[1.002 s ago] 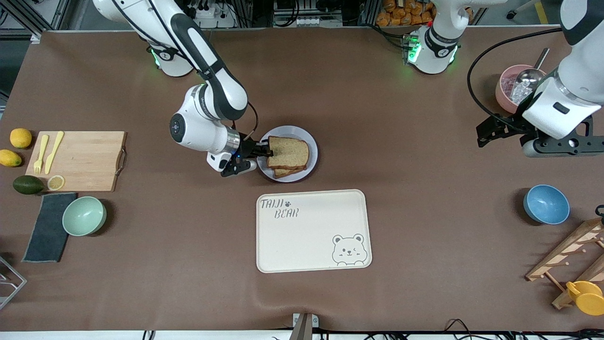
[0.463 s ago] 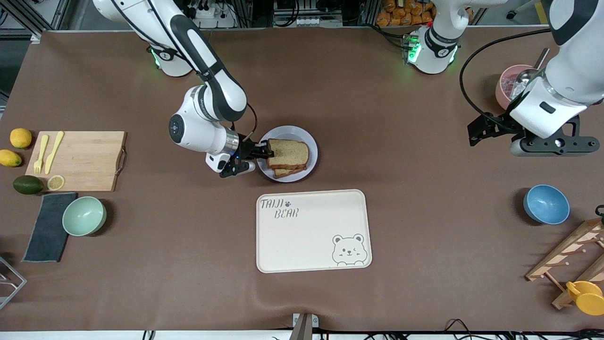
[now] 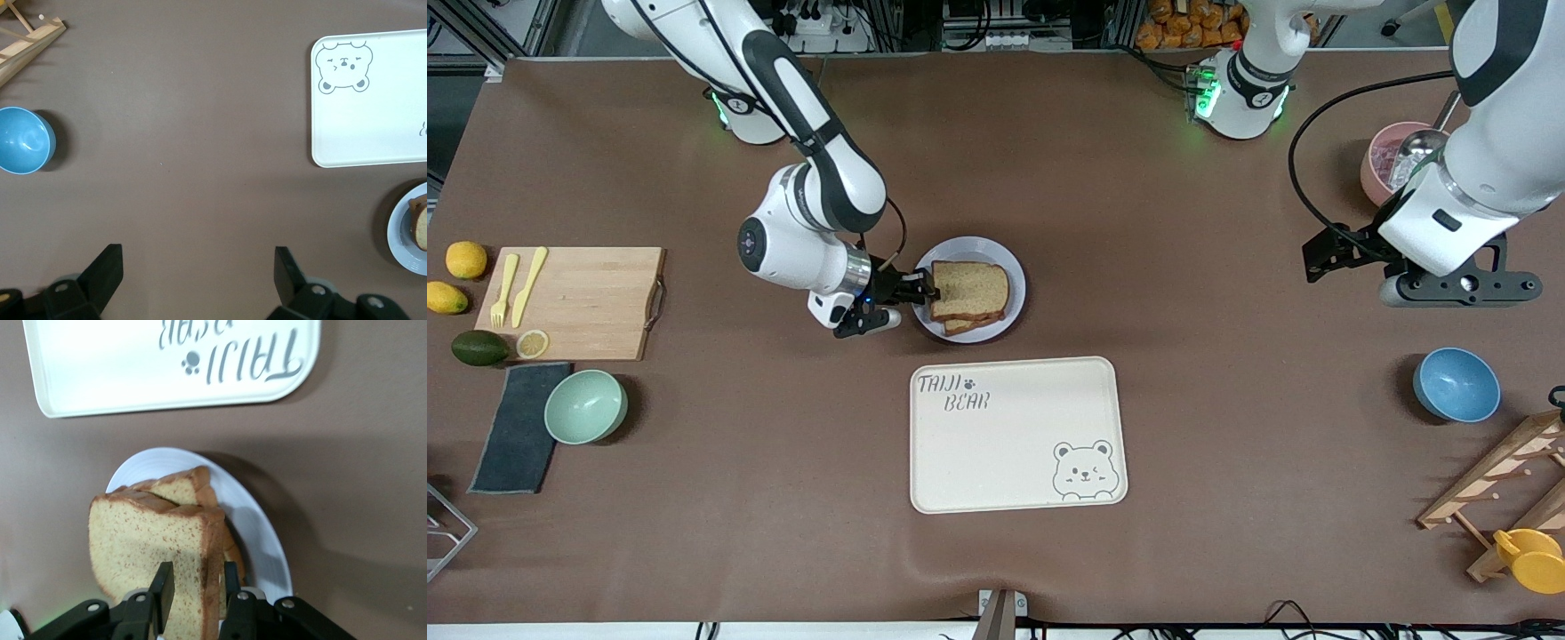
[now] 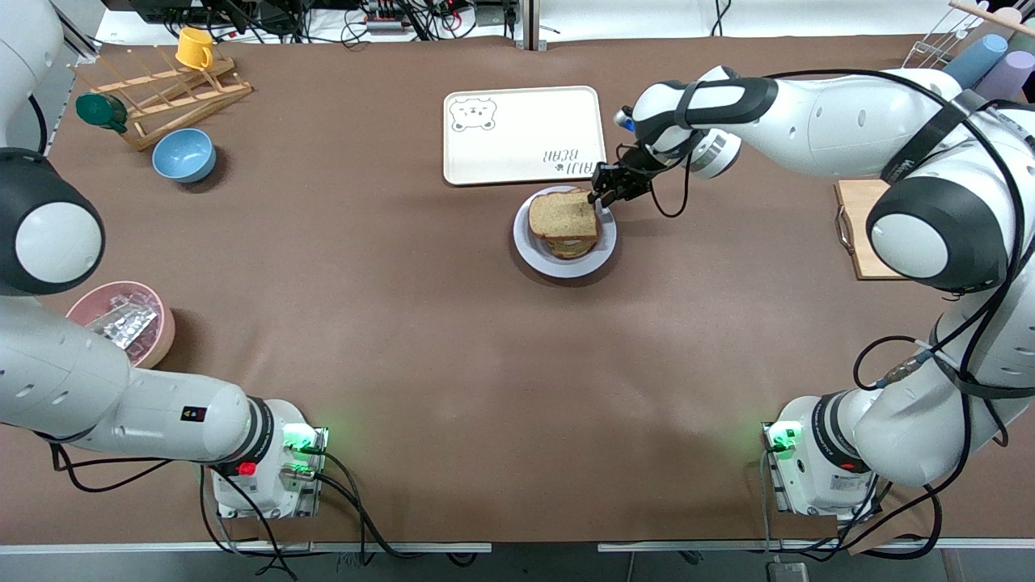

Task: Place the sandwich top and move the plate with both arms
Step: 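Open the right gripper and withdraw it while the left gripper approaches the plate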

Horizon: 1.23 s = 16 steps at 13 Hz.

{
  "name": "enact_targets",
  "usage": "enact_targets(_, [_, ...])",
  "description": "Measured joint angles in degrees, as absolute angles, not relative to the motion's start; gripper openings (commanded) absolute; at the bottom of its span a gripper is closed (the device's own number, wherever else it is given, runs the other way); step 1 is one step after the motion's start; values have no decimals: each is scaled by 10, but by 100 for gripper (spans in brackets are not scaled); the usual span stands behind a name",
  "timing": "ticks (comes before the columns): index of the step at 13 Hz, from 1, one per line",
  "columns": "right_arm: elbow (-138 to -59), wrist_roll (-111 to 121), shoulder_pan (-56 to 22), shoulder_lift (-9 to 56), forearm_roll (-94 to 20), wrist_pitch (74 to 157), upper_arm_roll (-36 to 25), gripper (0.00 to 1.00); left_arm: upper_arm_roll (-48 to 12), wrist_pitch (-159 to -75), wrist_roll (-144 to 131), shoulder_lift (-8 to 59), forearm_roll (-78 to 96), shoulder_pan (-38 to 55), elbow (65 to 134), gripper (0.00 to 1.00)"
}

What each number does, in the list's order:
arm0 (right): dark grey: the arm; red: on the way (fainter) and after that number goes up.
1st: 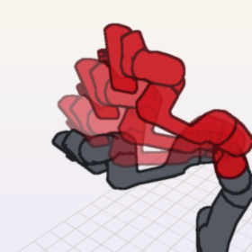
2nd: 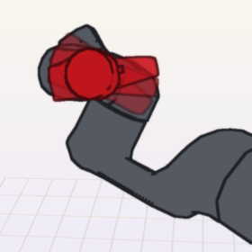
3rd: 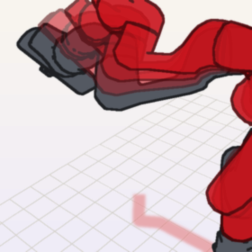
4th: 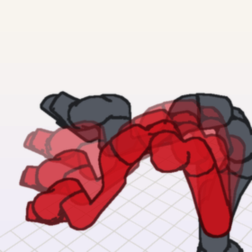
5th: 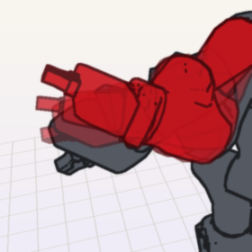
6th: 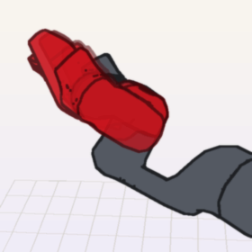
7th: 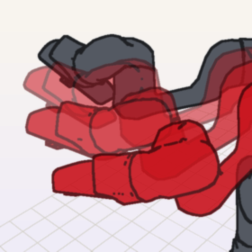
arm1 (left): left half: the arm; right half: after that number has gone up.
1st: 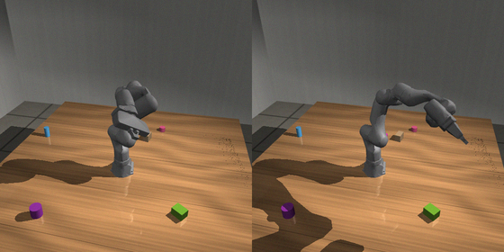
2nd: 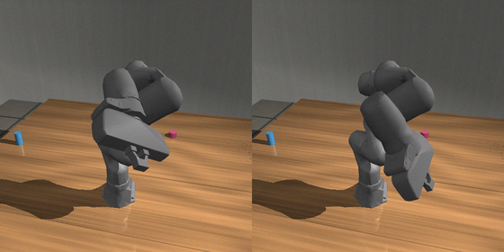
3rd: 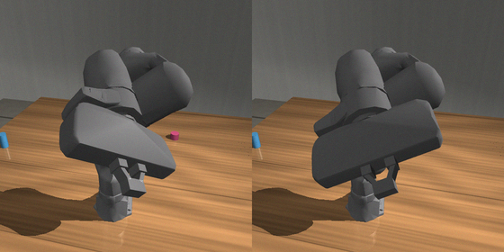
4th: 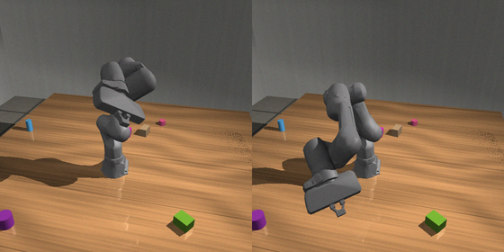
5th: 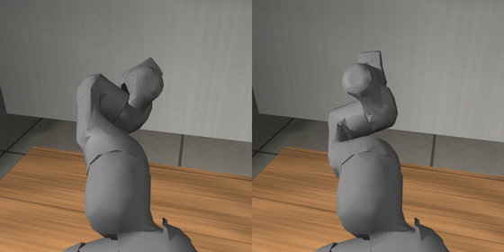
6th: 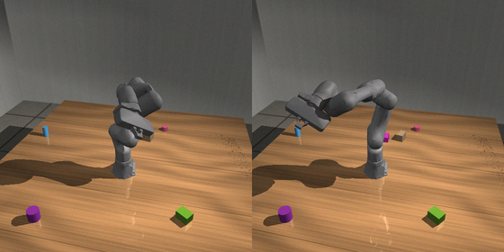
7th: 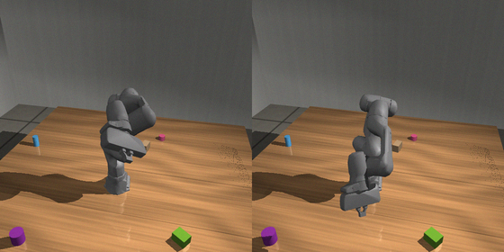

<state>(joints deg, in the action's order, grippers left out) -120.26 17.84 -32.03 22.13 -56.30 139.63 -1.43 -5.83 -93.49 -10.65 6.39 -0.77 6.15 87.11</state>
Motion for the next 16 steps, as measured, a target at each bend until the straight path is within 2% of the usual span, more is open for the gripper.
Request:
enact_targets(7, [-1158, 115, -252, 220, -556, 1312, -20, 41, -57, -948, -108, 98, 141, 44, 898, 100])
enact_targets(10, [-1141, 68, -238, 220, -507, 1295, -21, 50, -58, -1011, -108, 100, 230, 44, 974, 100])
enact_targets(11, [-1135, 64, -219, 220, -493, 1275, -22, 55, -60, -1040, -108, 100, 244, 45, 1002, 100])
enact_targets(14, [-1113, 66, -129, 220, -425, 1193, -24, 61, -88, -1120, -108, 95, 295, 47, 1079, 100])
enact_targets(15, [-1102, 66, -104, 220, -399, 1167, -24, 73, -92, -1137, -108, 93, 318, 49, 1100, 100])
enact_targets(16, [-1091, 66, -85, 220, -381, 1145, -24, 81, -95, -1150, -107, 92, 341, 50, 1120, 100])
